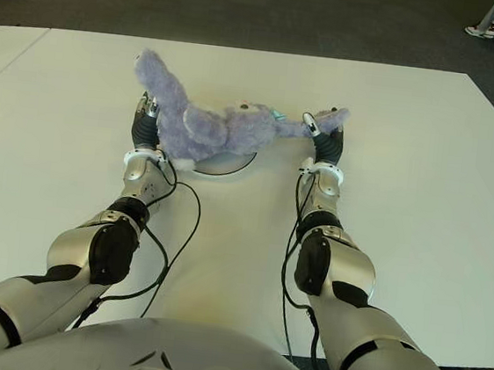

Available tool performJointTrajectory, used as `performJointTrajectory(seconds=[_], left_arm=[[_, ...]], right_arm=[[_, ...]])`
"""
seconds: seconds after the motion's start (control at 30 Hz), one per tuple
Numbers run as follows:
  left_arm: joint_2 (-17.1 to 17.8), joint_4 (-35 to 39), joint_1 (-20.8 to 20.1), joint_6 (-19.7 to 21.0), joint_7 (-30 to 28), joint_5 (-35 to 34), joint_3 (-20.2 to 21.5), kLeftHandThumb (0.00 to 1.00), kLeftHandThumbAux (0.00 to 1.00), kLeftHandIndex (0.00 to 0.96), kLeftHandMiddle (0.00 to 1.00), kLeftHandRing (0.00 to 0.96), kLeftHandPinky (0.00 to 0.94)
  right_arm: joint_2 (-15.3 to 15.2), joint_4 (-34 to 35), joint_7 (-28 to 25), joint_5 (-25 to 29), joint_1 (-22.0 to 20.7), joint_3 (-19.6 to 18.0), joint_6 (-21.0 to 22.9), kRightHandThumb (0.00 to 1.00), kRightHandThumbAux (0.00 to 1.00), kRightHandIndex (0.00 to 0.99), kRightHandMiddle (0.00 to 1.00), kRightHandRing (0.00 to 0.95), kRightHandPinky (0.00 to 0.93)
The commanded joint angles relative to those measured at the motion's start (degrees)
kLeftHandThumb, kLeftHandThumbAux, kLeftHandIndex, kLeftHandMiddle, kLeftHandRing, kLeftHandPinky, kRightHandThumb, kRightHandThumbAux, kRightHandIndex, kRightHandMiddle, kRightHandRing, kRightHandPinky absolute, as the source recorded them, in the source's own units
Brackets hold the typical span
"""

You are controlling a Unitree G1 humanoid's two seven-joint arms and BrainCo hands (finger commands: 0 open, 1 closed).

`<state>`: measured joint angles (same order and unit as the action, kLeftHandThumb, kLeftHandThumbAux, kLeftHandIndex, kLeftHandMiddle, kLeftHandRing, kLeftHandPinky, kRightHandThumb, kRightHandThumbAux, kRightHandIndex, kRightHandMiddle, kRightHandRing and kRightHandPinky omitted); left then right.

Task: Put the doll into the plate.

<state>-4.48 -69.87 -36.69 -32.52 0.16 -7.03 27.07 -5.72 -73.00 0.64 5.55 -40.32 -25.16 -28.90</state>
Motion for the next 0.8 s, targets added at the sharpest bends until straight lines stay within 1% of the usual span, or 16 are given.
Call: performJointTrajectory(seconds=[0.03,0.17,0.33,0.43,0.5,0.67,0.8], left_arm=[[-0.02,-7.80,12.39,7.46,0.77,0.22,0.11,0.000,0.533,0.038,0.039,0.016,0.003],[0.07,-7.76,12.46,7.25,0.13,-0.12,0.03,0.000,0.530,0.033,0.034,0.012,0.002],[0.12,-7.70,12.73,6.36,-0.38,0.09,-0.42,0.000,0.526,0.027,0.030,0.009,0.000],[0.13,-7.67,12.81,6.15,-0.53,-0.01,-0.44,0.000,0.527,0.025,0.031,0.010,0.000],[0.08,-7.65,12.87,5.99,-0.78,-0.24,-0.29,0.000,0.527,0.024,0.031,0.010,0.000],[0.12,-7.64,13.19,5.85,-1.98,-0.89,0.27,0.000,0.523,0.024,0.034,0.012,0.000],[0.23,-7.64,13.43,5.82,-2.22,-0.84,0.26,0.000,0.520,0.023,0.034,0.011,0.000]], right_arm=[[5.11,-4.49,5.11,-3.02,9.46,2.67,1.20,0.000,0.778,0.060,0.069,0.067,0.095],[5.35,-4.50,7.88,-5.33,10.26,4.74,-0.41,0.000,0.795,0.066,0.073,0.070,0.095],[5.79,-4.65,14.79,-11.10,12.31,9.92,-2.16,0.000,0.822,0.073,0.074,0.067,0.087],[5.84,-4.73,17.28,-12.96,12.87,11.73,-2.43,0.000,0.831,0.076,0.076,0.068,0.094],[5.86,-4.80,18.14,-13.66,13.20,12.46,-2.43,0.000,0.833,0.077,0.077,0.069,0.096],[6.27,-5.30,18.84,-14.59,15.78,13.26,-2.50,0.000,0.846,0.082,0.084,0.074,0.094],[6.49,-5.44,19.23,-15.07,16.45,13.74,-2.36,0.000,0.846,0.088,0.085,0.073,0.082]])
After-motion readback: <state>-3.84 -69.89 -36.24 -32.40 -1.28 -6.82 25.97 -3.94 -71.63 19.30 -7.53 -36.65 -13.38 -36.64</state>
